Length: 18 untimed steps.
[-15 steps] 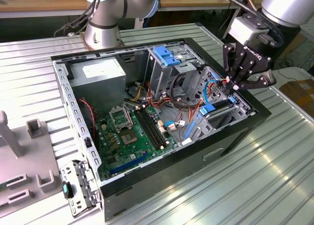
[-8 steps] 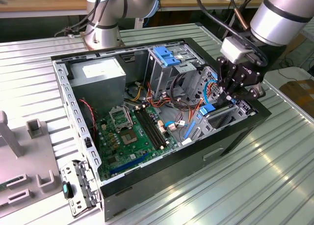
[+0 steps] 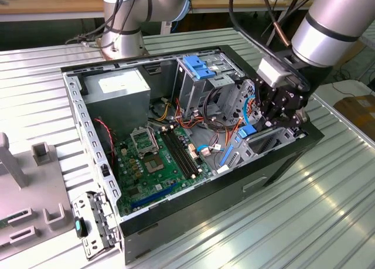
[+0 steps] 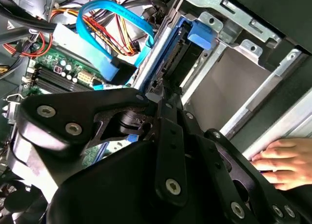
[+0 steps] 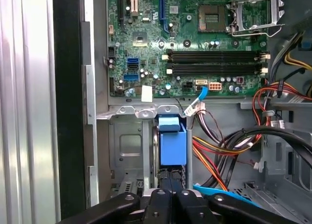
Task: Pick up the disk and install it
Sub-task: 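Insert the disk into the insertion slot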
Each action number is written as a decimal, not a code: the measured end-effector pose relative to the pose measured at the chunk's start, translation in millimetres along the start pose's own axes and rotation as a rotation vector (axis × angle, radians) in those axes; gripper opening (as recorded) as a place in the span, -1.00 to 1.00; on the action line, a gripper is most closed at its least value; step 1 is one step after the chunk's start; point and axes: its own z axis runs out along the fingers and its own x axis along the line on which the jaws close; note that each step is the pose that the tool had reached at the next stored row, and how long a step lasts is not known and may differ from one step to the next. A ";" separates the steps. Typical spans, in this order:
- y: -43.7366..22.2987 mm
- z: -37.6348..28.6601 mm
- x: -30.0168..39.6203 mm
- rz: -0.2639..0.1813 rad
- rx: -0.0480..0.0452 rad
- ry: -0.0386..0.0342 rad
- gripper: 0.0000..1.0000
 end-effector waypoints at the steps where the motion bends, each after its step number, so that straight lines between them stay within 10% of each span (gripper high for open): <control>1: 0.0 1.9 0.3 0.000 -0.0003 0.0005 -0.79; 3: 0.0 1.8 0.3 0.000 -0.0003 0.0005 -0.79; 12: -0.9 -38.6 -0.6 0.000 -0.0004 0.0003 -0.79; 18: -1.0 -44.1 -0.6 0.000 -0.0004 0.0003 -0.79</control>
